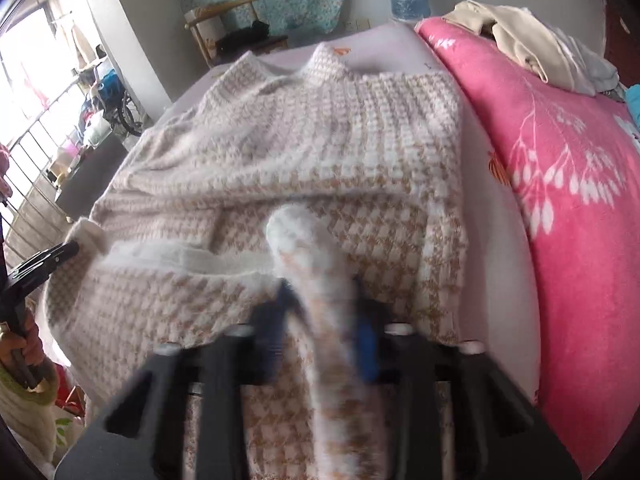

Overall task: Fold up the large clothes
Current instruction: 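Grasp the coat hem again with both tools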

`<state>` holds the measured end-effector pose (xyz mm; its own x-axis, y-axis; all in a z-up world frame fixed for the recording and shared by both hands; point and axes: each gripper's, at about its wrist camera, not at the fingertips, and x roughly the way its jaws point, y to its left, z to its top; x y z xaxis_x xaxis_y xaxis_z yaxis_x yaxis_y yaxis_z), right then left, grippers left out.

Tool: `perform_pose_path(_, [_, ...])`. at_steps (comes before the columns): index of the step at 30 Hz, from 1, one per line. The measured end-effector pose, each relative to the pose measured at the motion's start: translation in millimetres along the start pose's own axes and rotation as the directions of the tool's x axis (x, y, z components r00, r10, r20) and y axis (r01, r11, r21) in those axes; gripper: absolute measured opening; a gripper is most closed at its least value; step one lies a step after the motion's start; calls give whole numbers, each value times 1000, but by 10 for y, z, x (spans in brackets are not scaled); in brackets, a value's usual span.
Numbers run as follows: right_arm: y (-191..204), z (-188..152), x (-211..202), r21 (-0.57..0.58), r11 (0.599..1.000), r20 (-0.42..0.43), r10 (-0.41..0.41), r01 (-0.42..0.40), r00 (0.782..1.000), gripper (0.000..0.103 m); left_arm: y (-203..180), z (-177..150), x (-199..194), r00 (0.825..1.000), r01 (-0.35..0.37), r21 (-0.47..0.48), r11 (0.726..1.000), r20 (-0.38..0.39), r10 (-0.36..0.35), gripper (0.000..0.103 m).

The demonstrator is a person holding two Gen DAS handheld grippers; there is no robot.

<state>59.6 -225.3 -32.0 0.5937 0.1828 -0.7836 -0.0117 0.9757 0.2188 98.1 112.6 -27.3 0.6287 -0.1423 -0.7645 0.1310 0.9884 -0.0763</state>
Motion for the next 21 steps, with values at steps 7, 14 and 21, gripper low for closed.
perform_pose_path(7, [-127, 96, -417, 92, 994, 168, 45, -61, 985, 8, 210, 204, -193, 987, 119, -103, 988, 122, -107, 8])
perform_pose_path(14, [-359, 65, 22, 190, 979, 103, 47, -67, 994, 8, 273, 229, 359, 993, 115, -175, 978, 27, -112, 9])
perform_pose_path(21, [-332, 135, -320, 203, 970, 224, 91, -138, 970, 8, 272, 376, -37, 977, 172, -165, 971, 151, -148, 8])
